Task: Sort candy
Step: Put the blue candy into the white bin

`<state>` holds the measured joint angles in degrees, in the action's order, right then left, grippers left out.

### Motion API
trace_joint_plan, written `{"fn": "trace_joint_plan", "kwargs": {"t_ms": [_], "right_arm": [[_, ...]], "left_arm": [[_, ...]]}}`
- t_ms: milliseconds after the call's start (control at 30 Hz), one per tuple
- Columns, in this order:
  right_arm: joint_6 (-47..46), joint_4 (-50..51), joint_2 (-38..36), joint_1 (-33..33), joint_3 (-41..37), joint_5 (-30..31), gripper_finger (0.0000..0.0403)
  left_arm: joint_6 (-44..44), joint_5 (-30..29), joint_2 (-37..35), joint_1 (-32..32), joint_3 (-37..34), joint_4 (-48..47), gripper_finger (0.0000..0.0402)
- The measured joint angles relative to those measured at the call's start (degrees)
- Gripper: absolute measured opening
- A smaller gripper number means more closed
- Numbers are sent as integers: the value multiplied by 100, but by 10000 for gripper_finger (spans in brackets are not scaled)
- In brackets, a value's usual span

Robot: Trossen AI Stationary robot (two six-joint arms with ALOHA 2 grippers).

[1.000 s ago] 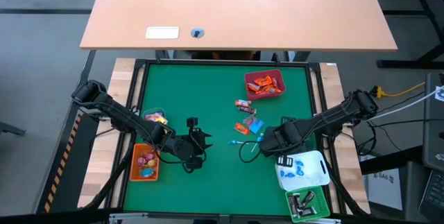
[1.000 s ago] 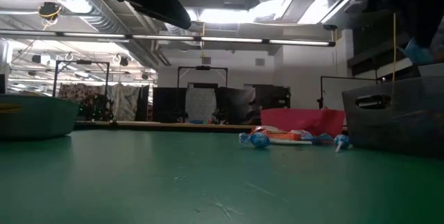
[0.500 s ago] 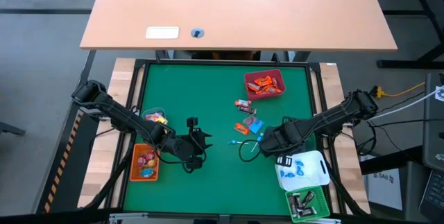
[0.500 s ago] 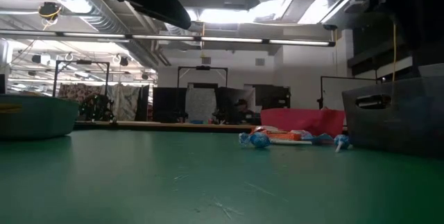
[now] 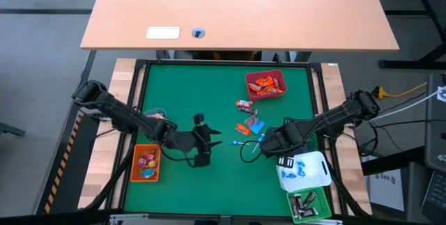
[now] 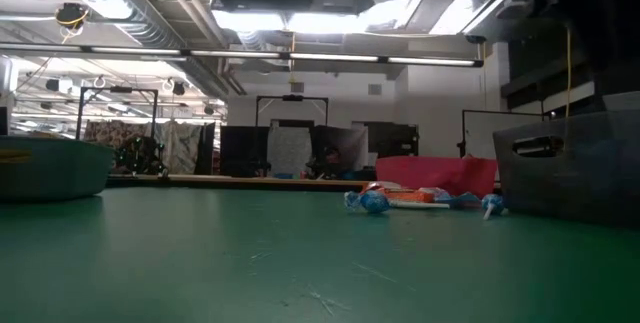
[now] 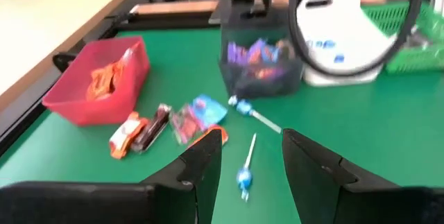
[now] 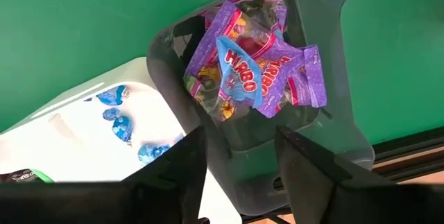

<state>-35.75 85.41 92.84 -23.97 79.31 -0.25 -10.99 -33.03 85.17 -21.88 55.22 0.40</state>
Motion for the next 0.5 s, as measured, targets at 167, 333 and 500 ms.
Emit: {"fn": "trace_joint_plan", "kwargs": {"t_ms": [167,333,500], "right_arm": [[-2,23,2,0,42,-367,167],[2,65,2,-2,476,-729,167],[12,-197,2,-2,1126,-246,167]], "left_arm": [[6,86,0,169,0,340,141],[6,93,2,250,0,343,141],[114,95,2,248,0,343,141]]}}
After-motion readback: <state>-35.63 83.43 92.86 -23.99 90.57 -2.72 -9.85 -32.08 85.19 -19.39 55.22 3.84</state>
